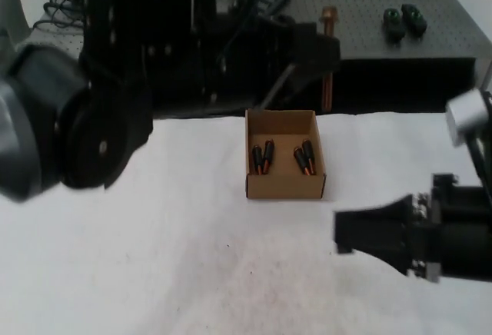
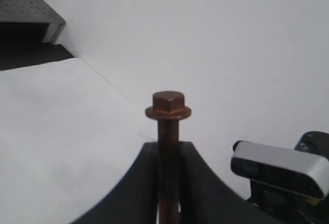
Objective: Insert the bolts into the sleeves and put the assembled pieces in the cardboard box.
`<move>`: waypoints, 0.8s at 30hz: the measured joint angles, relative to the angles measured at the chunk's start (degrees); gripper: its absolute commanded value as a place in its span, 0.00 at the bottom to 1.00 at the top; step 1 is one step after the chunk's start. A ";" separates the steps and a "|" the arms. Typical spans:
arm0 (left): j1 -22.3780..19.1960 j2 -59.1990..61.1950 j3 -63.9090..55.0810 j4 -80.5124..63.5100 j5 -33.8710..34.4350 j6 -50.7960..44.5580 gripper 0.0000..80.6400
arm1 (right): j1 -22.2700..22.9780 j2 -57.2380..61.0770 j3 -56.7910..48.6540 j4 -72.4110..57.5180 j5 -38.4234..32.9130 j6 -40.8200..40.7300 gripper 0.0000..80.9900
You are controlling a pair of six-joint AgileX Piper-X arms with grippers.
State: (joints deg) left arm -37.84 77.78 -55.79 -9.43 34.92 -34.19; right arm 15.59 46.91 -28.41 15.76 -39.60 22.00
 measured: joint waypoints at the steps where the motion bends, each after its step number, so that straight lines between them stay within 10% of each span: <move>1: 0.00 0.00 0.09 -0.01 0.00 -0.12 0.01 | 1.15 0.88 0.28 -6.96 -0.15 2.61 0.05; 24: 0.00 0.00 0.91 -0.71 1.84 -0.87 0.01 | 3.73 3.48 0.25 -23.25 13.49 1.88 0.05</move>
State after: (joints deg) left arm -37.84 77.78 -54.87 -10.14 36.76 -35.06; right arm 19.32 50.39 -28.15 -7.48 -26.12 23.88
